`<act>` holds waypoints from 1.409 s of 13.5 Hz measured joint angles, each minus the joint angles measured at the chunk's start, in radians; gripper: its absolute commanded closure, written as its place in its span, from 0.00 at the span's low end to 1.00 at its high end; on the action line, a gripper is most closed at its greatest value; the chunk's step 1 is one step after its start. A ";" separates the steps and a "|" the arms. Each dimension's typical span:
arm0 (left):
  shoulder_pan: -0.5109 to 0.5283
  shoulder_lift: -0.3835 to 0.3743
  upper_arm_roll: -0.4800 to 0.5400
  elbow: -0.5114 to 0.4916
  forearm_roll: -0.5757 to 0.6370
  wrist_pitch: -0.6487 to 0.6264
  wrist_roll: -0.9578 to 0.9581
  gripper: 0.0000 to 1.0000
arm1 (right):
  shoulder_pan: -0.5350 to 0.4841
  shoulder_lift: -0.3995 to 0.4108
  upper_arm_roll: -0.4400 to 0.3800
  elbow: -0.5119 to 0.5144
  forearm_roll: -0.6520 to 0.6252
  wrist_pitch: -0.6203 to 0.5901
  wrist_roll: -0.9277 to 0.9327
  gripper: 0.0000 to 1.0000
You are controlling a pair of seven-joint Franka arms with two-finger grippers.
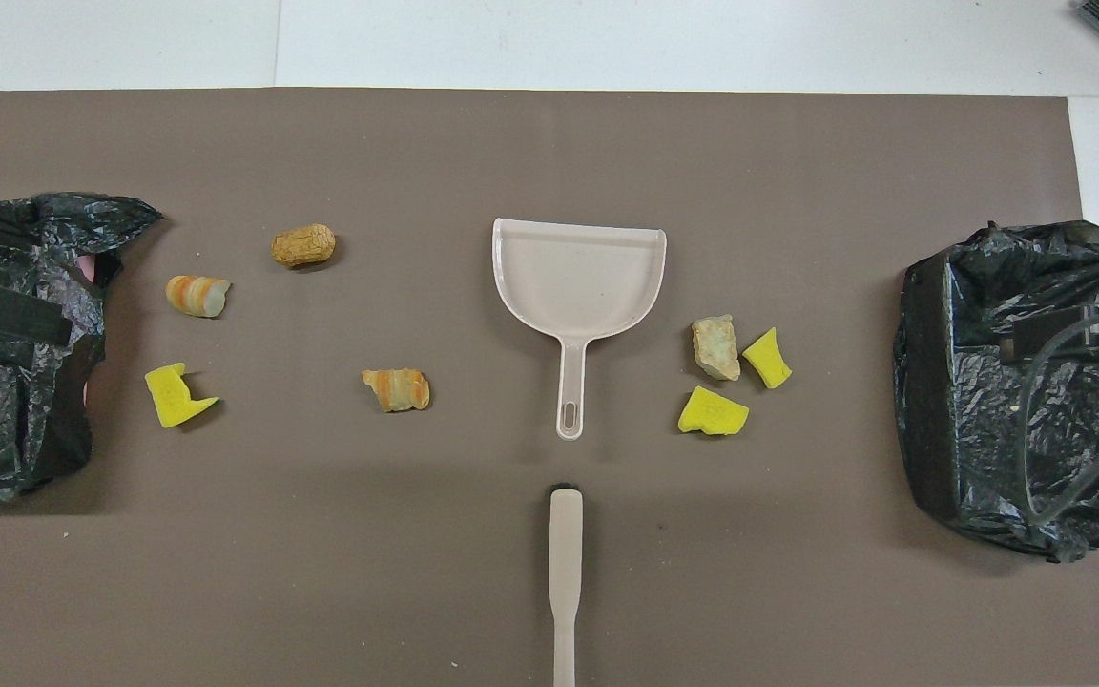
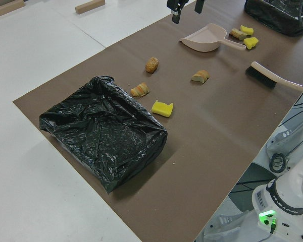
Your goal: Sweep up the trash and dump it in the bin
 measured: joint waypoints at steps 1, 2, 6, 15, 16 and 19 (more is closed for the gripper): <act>0.000 0.000 0.000 0.000 -0.006 -0.001 0.000 0.00 | 0.000 0.000 0.000 0.000 0.000 0.000 0.000 0.00; 0.000 -0.001 -0.001 0.000 -0.012 -0.001 0.000 0.00 | 0.000 0.000 0.000 0.000 0.000 0.000 0.000 0.00; -0.007 -0.006 -0.006 -0.016 -0.051 -0.004 0.002 0.00 | 0.000 0.000 0.000 0.000 0.000 0.000 0.000 0.00; -0.292 -0.076 -0.017 -0.303 -0.062 0.125 -0.101 0.00 | 0.000 0.000 0.000 0.000 0.000 0.000 0.000 0.00; -0.333 -0.091 -0.019 -0.350 -0.062 0.151 -0.138 0.00 | 0.000 0.000 0.000 0.000 0.000 0.000 0.000 0.00; -0.466 -0.125 -0.020 -0.455 -0.067 0.209 -0.268 0.00 | 0.000 0.000 0.000 0.000 0.000 0.000 0.000 0.00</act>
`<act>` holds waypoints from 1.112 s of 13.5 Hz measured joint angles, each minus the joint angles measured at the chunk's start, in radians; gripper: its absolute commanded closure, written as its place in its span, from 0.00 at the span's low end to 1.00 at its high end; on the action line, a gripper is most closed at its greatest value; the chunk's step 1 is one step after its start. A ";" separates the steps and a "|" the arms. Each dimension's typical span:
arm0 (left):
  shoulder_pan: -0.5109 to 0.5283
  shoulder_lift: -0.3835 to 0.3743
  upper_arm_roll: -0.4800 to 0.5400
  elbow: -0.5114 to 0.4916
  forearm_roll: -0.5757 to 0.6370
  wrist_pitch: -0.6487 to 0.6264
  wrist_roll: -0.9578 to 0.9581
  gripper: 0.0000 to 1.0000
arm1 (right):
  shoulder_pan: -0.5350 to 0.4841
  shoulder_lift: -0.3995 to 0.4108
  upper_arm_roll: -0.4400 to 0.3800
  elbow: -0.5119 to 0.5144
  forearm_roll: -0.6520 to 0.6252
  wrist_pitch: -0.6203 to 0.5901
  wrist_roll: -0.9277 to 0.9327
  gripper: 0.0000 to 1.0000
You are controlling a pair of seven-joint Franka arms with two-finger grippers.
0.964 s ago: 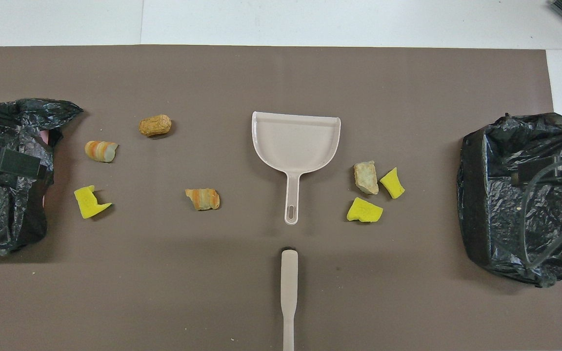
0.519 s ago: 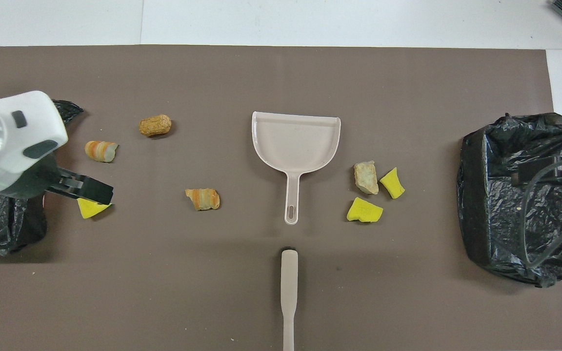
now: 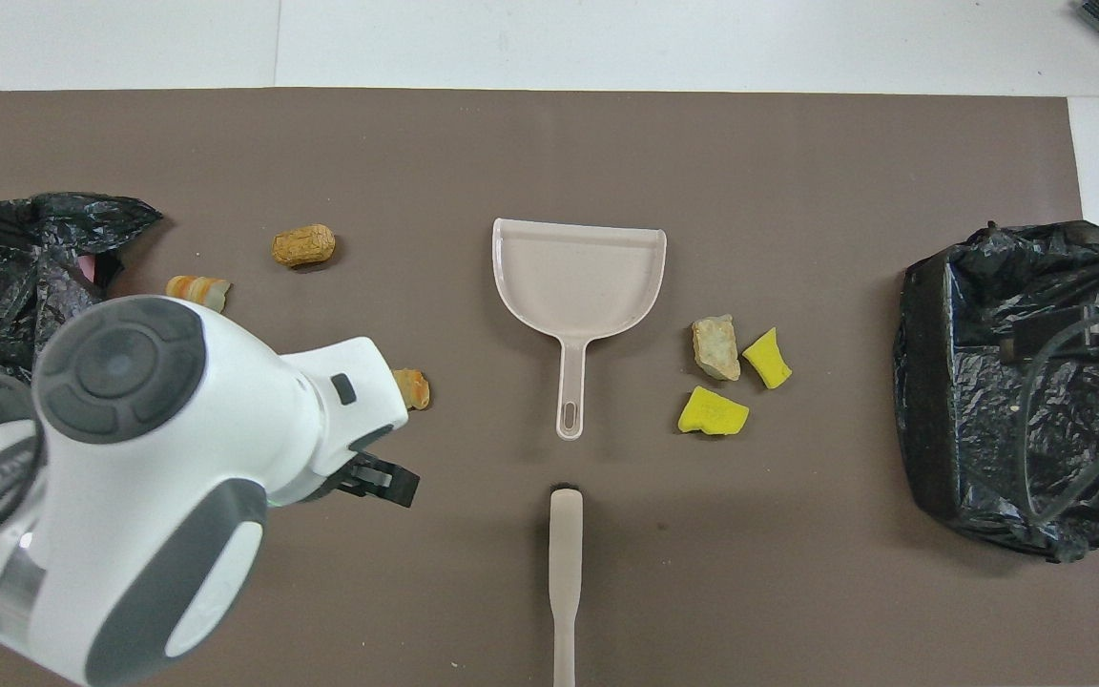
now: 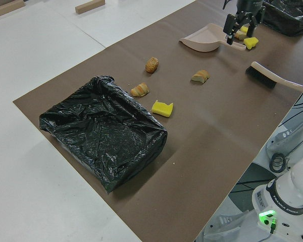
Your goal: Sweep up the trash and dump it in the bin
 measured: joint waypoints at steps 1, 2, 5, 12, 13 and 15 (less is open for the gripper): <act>-0.048 -0.006 0.000 -0.025 -0.002 0.023 -0.054 0.00 | 0.000 0.000 0.000 0.000 0.000 0.000 0.000 0.00; -0.091 -0.008 -0.001 -0.047 -0.009 0.050 -0.111 0.00 | 0.000 0.000 0.000 0.000 0.000 0.000 0.000 0.00; -0.184 -0.008 -0.002 -0.105 -0.070 0.109 -0.250 0.00 | 0.000 0.000 0.000 0.000 0.000 0.000 0.000 0.00; -0.454 0.024 -0.005 -0.347 -0.079 0.406 -0.453 0.00 | 0.000 0.000 0.000 0.000 0.000 0.000 0.000 0.00; -0.479 0.036 -0.005 -0.361 -0.079 0.432 -0.476 0.00 | 0.000 0.000 0.000 0.000 0.000 0.000 0.000 0.00; -0.518 0.055 -0.004 -0.378 -0.079 0.482 -0.532 0.00 | 0.000 -0.001 -0.001 0.001 0.000 -0.040 0.000 0.00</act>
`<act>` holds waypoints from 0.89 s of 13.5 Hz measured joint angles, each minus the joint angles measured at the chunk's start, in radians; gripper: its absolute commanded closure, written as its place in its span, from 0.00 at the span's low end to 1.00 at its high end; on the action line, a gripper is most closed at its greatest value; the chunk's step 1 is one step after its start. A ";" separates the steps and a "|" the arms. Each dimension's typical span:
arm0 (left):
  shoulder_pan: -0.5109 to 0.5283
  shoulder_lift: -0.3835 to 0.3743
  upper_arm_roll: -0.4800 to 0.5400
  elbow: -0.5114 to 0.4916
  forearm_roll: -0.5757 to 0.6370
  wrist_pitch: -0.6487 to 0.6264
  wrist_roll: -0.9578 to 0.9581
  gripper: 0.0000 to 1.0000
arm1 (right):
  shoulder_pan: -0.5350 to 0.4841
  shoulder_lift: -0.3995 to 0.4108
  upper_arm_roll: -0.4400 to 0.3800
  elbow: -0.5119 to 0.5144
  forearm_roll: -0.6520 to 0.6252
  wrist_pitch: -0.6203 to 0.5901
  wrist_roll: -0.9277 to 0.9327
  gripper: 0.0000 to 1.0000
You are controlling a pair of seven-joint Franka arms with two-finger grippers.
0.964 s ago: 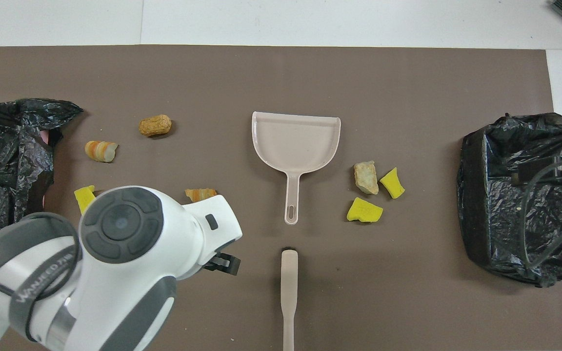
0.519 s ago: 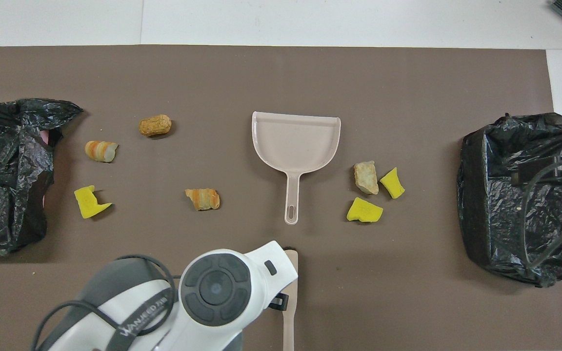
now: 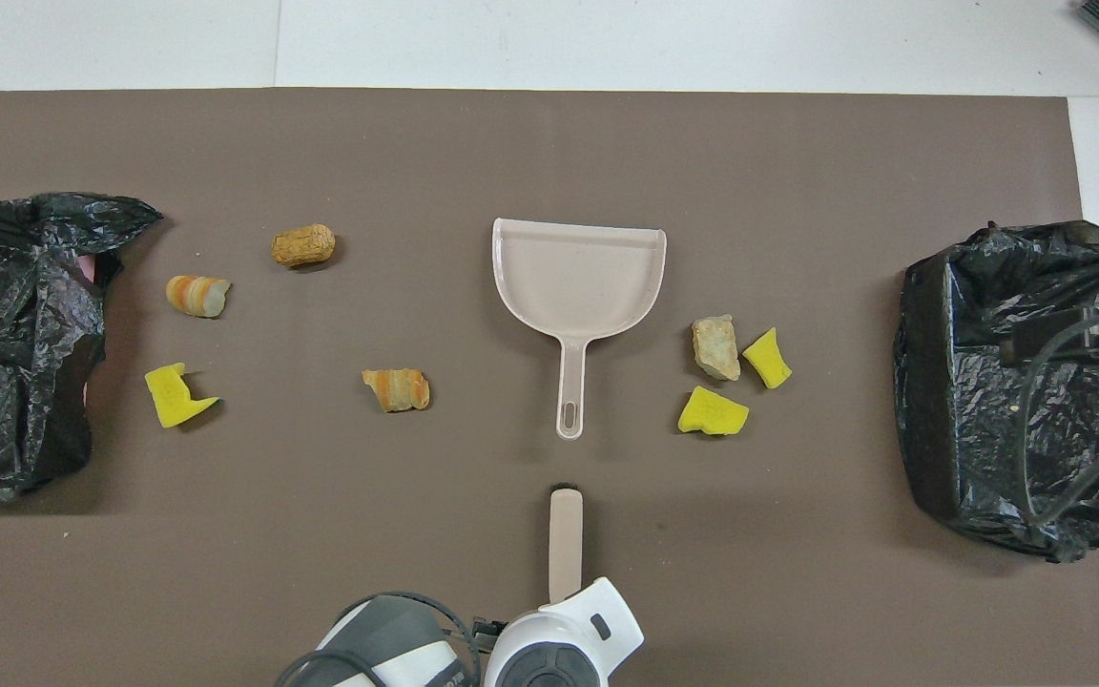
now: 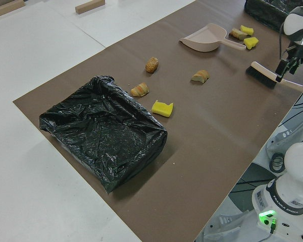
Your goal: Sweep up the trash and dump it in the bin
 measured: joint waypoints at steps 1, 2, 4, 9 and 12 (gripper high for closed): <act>-0.022 0.011 0.000 -0.008 0.000 0.027 -0.026 0.00 | -0.001 -0.005 -0.002 0.002 -0.001 -0.036 0.000 0.00; -0.042 0.026 0.000 -0.013 0.000 0.050 -0.048 0.00 | -0.004 -0.012 -0.003 0.003 -0.009 -0.048 0.000 0.00; -0.062 0.055 0.000 -0.015 0.000 0.084 -0.072 0.11 | -0.007 -0.027 -0.003 0.003 -0.029 -0.048 0.000 0.00; -0.063 0.060 0.005 -0.015 0.000 0.086 -0.098 0.83 | 0.004 -0.030 0.006 0.000 -0.042 -0.031 0.000 0.00; -0.063 0.059 0.010 0.000 -0.001 0.054 -0.104 1.00 | 0.004 -0.030 0.005 -0.004 -0.043 -0.031 0.000 0.00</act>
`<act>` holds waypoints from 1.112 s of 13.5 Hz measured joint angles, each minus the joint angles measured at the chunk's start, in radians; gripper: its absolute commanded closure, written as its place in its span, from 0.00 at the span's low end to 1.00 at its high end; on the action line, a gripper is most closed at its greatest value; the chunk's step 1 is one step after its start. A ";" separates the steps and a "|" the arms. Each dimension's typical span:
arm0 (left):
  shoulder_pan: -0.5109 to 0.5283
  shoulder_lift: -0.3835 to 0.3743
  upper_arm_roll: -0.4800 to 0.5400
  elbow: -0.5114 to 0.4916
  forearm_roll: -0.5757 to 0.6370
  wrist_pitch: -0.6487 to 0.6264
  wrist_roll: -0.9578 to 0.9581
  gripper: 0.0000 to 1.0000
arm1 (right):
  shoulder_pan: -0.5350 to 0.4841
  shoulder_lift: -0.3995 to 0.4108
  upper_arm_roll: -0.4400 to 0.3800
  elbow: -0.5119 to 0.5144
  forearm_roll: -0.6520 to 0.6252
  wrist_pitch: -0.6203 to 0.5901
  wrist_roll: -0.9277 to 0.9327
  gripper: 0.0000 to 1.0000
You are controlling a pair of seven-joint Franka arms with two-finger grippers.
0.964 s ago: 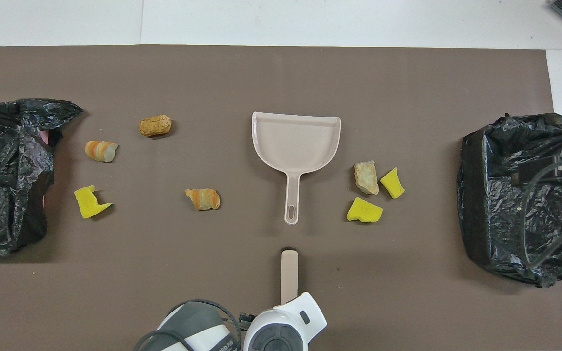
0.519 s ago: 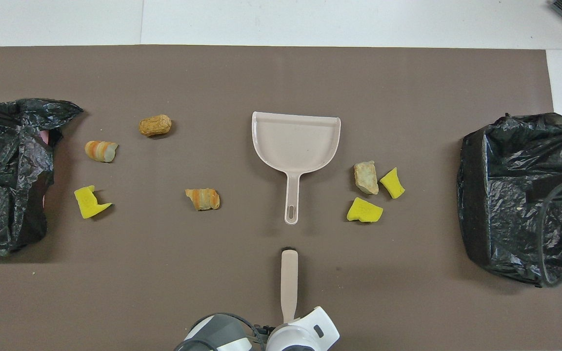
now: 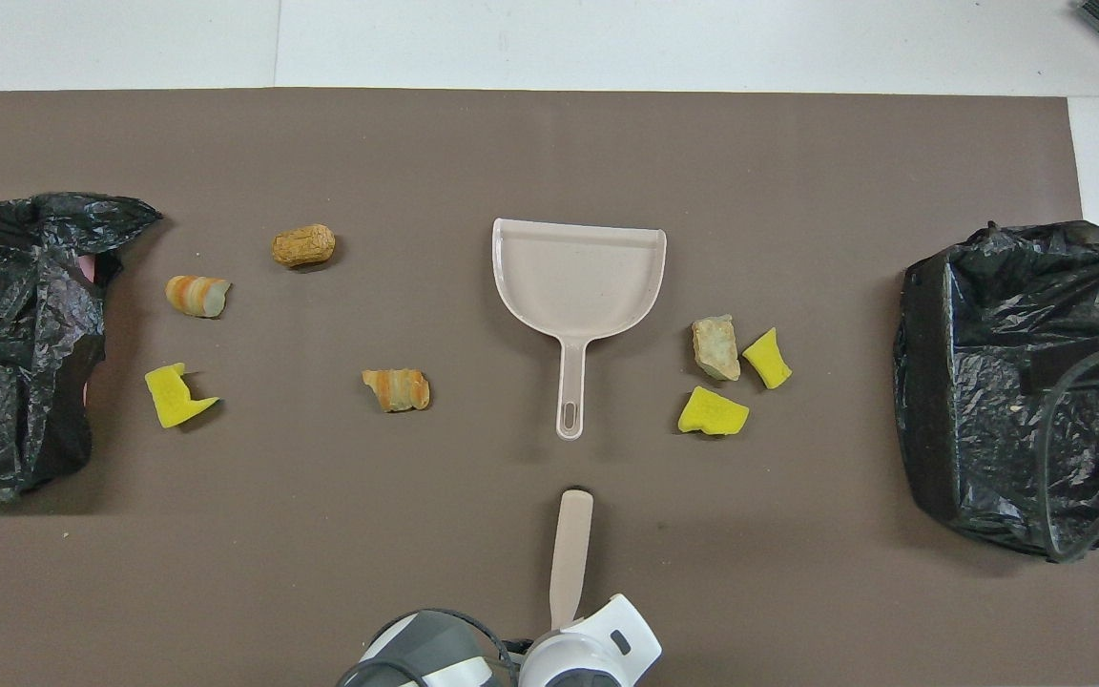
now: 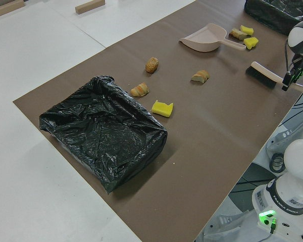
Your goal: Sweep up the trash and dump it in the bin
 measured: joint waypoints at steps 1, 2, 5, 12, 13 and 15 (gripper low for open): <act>0.000 -0.001 0.003 0.006 0.000 -0.012 -0.001 1.00 | 0.000 0.000 0.000 -0.002 0.000 0.000 0.000 0.00; 0.000 -0.003 0.006 0.011 0.000 -0.027 -0.003 1.00 | 0.000 0.000 0.000 -0.006 0.000 0.000 0.000 0.00; 0.037 -0.027 0.022 0.047 0.000 -0.135 -0.014 1.00 | 0.000 0.000 0.000 -0.014 0.000 0.002 0.000 0.00; 0.272 -0.070 0.038 0.168 0.058 -0.353 -0.118 1.00 | 0.003 0.004 0.004 -0.025 0.000 0.045 0.001 0.00; 0.311 -0.070 0.039 0.182 0.083 -0.370 -0.157 1.00 | 0.008 0.011 0.010 -0.030 0.000 0.077 0.006 0.00; 0.375 -0.070 0.041 0.196 0.139 -0.403 -0.238 1.00 | 0.043 0.042 0.018 -0.035 0.000 0.152 0.046 0.00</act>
